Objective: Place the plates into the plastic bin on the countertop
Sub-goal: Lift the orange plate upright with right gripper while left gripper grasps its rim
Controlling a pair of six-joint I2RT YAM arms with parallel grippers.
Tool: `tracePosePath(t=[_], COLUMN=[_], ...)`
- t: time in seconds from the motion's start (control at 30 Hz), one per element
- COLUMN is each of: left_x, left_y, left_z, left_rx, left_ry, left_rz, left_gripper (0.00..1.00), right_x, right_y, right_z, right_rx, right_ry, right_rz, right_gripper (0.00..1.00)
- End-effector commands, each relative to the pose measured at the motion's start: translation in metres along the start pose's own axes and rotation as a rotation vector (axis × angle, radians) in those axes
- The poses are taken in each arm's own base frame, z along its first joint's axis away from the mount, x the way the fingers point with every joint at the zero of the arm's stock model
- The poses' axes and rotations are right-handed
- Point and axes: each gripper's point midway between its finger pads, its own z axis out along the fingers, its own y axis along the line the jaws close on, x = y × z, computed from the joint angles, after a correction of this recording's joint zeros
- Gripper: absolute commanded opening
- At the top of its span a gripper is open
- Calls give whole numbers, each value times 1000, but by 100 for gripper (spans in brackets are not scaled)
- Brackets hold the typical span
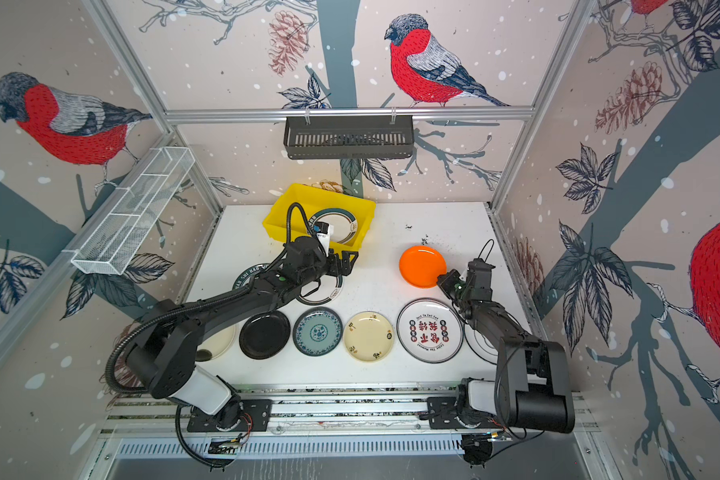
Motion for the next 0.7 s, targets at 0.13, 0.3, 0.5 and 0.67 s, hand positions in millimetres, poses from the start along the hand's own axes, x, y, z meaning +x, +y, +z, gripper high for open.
tracePosePath(t=[0.13, 0.3, 0.5, 0.67], left_x=[-1, 10, 4, 7], left_y=[-39, -49, -59, -61], left_z=[6, 14, 23, 27], left_rx=[223, 304, 362, 375], left_ry=[18, 61, 65, 77], left_rz=[-83, -134, -185, -197], left_gripper=[88, 80, 64, 60], right_x=[17, 24, 31, 37], right_y=[36, 57, 66, 72], right_z=[-17, -24, -18, -13], right_rx=[-109, -159, -155, -172], right_ry=[7, 23, 43, 62], right_rz=[-21, -53, -92, -96], right_gripper=[4, 4, 4, 3])
